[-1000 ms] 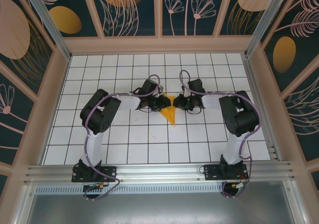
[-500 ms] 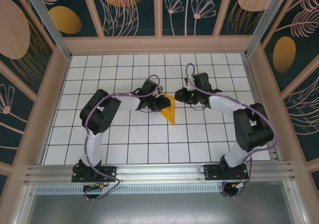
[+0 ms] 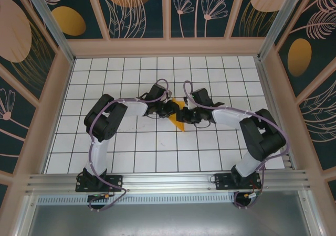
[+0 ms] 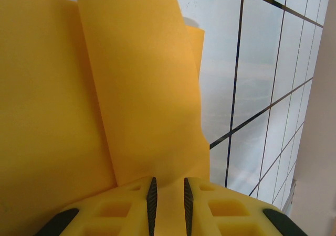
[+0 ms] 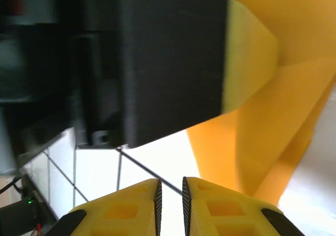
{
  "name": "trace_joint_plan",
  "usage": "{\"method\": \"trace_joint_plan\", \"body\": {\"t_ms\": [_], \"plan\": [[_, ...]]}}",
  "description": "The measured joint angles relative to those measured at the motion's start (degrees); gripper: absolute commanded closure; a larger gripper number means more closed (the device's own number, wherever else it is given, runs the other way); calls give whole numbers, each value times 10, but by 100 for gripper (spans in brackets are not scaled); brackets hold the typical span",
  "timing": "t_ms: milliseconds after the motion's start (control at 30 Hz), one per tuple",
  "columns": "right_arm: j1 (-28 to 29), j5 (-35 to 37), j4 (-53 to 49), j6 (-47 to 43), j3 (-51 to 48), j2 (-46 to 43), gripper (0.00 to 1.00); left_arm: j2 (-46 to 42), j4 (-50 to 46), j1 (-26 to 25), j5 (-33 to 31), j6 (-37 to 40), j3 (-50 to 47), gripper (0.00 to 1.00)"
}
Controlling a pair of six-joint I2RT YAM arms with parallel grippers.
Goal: Fold a paper plane with a square sheet of paper (fold left side to right side)
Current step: Fourth fold the wing at the center of the table.
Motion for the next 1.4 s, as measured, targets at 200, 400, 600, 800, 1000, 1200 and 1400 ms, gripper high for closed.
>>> {"method": "trace_joint_plan", "body": {"t_ms": [200, 400, 600, 800, 1000, 1200, 1400], "plan": [[9, 26, -25, -11, 15, 29, 79, 0, 0, 0, 0, 0, 0, 75], [11, 49, -51, -23, 19, 32, 79, 0, 0, 0, 0, 0, 0, 76], [17, 68, -66, -32, 28, 43, 79, 0, -1, 0, 0, 0, 0, 75], [22, 76, -66, -40, 29, 50, 79, 0, -1, 0, 0, 0, 0, 75], [24, 82, -68, -40, 29, 50, 79, 0, -2, 0, 0, 0, 1, 76], [25, 87, -73, -41, 29, 51, 80, 0, -2, 0, 0, 0, 1, 75], [30, 96, -79, -46, 32, 54, 82, 0, -2, 0, 0, 0, 1, 75]]}}
